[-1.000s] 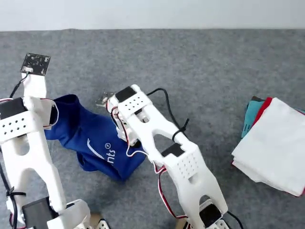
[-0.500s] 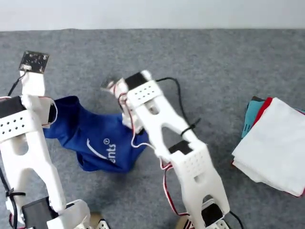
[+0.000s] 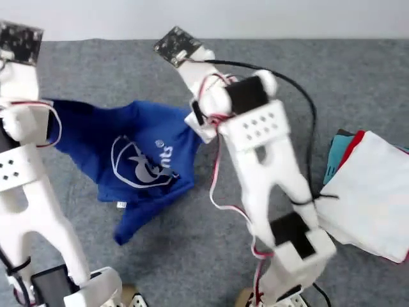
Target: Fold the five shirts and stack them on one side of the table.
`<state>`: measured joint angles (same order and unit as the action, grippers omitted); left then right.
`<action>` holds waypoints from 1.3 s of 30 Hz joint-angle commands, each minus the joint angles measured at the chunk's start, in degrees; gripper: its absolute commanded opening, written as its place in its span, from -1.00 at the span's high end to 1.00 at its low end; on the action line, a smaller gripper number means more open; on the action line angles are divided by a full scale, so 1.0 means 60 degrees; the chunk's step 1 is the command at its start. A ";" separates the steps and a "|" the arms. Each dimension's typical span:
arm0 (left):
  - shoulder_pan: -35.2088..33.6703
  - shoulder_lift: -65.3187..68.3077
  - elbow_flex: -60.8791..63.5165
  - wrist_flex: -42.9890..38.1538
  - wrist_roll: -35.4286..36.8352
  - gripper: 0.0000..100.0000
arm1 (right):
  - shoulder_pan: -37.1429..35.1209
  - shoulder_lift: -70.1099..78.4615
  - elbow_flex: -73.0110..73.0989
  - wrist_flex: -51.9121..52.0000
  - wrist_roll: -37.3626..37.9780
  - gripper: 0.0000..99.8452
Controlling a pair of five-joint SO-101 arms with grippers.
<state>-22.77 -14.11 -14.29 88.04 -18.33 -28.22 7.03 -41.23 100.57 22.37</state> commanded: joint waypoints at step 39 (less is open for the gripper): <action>0.1363 -0.0103 -1.0952 -0.0381 -0.0791 0.99 | 0.4007 -0.8125 -0.0542 -0.1092 0.2315 0.98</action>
<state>-14.86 -14.55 -78.11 87.08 -21.49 -5.27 -40.62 -41.32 93.71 35.74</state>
